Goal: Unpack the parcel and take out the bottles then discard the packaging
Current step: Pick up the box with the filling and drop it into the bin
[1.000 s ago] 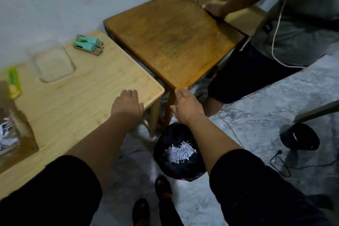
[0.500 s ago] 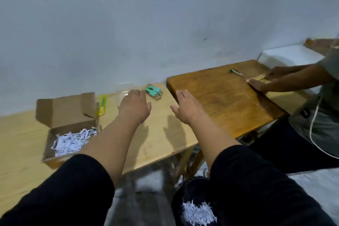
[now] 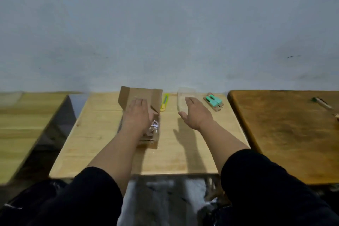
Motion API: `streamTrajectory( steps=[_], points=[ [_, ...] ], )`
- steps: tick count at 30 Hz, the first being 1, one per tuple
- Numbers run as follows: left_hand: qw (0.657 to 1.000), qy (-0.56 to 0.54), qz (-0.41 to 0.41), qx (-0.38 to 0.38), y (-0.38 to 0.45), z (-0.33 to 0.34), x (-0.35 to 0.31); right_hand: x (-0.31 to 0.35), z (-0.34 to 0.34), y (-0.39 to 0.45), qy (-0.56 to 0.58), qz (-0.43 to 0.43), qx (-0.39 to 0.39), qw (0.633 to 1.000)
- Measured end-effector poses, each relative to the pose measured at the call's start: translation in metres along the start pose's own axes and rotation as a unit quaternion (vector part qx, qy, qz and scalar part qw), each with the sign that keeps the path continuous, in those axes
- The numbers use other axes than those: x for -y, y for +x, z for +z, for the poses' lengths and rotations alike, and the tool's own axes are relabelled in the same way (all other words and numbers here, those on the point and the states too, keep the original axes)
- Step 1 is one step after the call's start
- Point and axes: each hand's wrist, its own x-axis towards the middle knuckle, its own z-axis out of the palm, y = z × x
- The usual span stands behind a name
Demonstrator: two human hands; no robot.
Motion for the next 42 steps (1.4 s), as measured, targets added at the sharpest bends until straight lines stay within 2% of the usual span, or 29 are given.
streamTrajectory(
  steps=[3, 8, 12, 15, 20, 29, 37, 42],
  points=[
    [0.999, -0.005, -0.016, 0.032, 0.001, 0.023, 0.041, 0.022, 0.028, 0.016, 0.036, 0.006, 0.019, 0.999],
    [0.993, -0.089, -0.013, 0.071, 0.009, 0.059, 0.097, 0.05, 0.08, 0.031, 0.089, 0.043, 0.062, 0.993],
    [0.969, -0.184, -0.043, 0.158, 0.004, 0.096, 0.128, 0.062, 0.117, 0.029, 0.139, 0.064, 0.095, 0.984],
    [0.952, -0.235, -0.055, 0.186, -0.001, 0.117, 0.135, 0.065, 0.136, 0.025, 0.194, 0.078, 0.098, 0.973],
    [0.928, -0.336, -0.055, 0.154, -0.003, 0.128, 0.142, 0.066, 0.158, 0.026, 0.224, 0.104, 0.106, 0.963],
    [0.927, -0.348, -0.045, 0.133, -0.002, 0.117, 0.139, 0.067, 0.163, 0.026, 0.289, 0.132, 0.051, 0.947],
    [0.92, -0.378, -0.001, 0.107, 0.009, 0.078, 0.111, 0.055, 0.128, 0.011, 0.327, 0.149, -0.028, 0.933],
    [0.913, -0.389, 0.065, 0.1, 0.013, 0.055, 0.063, 0.026, 0.09, -0.022, 0.323, 0.174, -0.094, 0.926]
  ],
)
